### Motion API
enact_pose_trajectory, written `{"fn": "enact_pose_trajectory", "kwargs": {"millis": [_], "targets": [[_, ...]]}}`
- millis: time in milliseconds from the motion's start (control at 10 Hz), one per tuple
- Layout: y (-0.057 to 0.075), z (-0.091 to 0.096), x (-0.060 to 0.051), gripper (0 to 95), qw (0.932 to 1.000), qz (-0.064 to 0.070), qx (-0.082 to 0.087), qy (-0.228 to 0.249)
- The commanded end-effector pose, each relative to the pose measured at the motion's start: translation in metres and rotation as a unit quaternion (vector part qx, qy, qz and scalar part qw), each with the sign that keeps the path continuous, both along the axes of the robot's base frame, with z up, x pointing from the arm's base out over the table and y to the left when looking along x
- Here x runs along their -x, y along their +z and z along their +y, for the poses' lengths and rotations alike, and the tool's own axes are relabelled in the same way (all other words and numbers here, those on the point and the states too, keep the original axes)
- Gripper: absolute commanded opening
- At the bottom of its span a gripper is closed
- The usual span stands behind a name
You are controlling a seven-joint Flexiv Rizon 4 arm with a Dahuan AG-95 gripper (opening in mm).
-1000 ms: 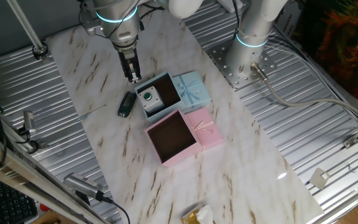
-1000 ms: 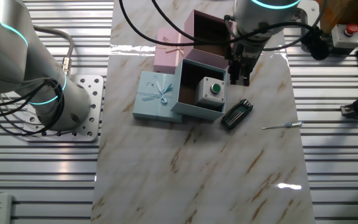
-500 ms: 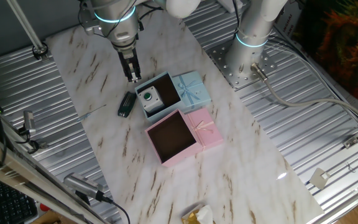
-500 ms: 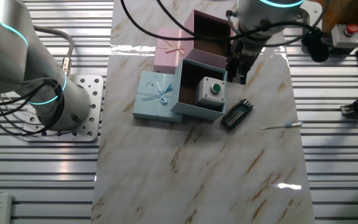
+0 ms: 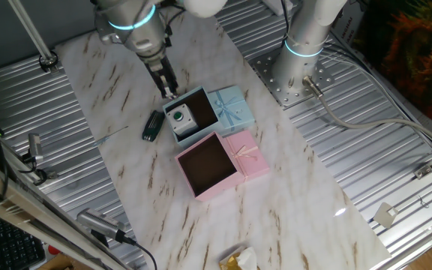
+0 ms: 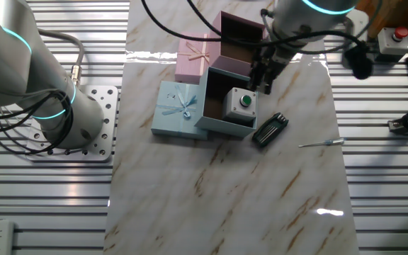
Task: Move an object from one box to another
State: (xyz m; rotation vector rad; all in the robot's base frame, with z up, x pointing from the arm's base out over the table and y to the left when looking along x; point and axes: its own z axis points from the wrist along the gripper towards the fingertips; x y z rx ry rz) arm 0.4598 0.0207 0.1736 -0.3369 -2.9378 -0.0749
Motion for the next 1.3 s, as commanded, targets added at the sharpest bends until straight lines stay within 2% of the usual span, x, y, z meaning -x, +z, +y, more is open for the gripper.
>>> {"fn": "enact_pose_trajectory", "kwargs": {"millis": [100,200,300,600,700,1300], "targets": [[-0.0049,0.0050,0.0034,0.0,0.9996,0.021,-0.003,0.019],[-0.0054,0.0061,0.0032,0.0,0.9993,0.028,-0.004,0.026],[-0.0068,0.0087,0.0028,0.0,0.9984,0.047,-0.003,0.033],[-0.0079,0.0101,0.0029,0.0,0.9960,0.084,-0.003,0.032],[-0.0082,0.0100,0.0031,0.0,0.9956,0.088,-0.001,0.032],[-0.0088,0.0098,0.0032,0.0,0.9955,0.090,-0.001,0.030]]}}
